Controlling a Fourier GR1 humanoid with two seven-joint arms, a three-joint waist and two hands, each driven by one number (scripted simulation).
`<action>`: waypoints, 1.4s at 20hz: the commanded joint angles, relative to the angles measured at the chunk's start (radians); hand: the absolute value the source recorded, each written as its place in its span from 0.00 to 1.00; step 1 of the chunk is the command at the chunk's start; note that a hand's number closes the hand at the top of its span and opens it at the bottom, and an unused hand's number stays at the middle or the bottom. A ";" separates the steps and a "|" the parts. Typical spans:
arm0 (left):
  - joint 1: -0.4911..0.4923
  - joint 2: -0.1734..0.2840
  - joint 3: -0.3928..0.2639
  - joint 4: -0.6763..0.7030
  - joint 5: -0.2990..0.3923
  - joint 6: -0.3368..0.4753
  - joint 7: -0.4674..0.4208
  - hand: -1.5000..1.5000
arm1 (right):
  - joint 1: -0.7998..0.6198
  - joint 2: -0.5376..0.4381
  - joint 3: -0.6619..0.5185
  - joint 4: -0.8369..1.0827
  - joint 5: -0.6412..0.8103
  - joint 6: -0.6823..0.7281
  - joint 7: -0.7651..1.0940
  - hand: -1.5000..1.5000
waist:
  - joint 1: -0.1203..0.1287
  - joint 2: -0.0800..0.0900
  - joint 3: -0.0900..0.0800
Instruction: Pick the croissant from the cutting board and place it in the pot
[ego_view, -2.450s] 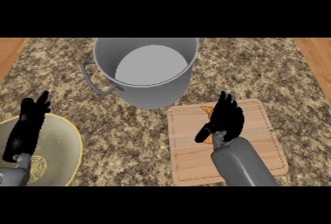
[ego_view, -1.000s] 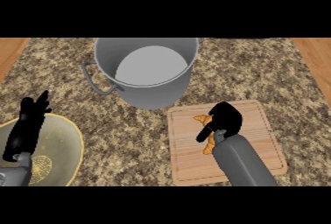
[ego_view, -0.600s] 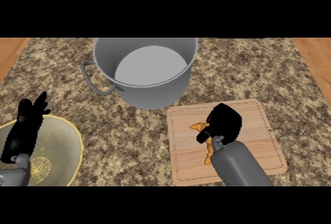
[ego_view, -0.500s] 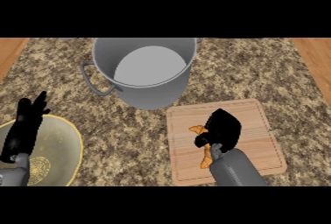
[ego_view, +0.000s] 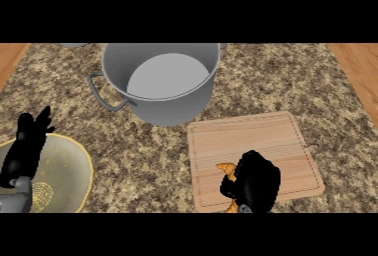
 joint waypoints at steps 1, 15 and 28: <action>0.000 0.017 0.014 -0.007 0.008 -0.016 -0.006 0.50 | 0.012 0.015 0.050 -0.136 0.180 0.067 0.261 1.00 | -0.004 -0.004 -0.001; -0.055 -0.008 -0.024 -0.002 -0.028 -0.008 0.047 0.50 | -0.489 0.015 0.160 -0.405 0.454 0.349 0.229 1.00 | 0.038 0.004 -0.001; -0.065 -0.045 -0.066 0.018 -0.040 -0.025 0.000 0.50 | -0.896 0.015 -0.176 -0.045 0.085 0.316 0.204 1.00 | 0.110 0.018 -0.002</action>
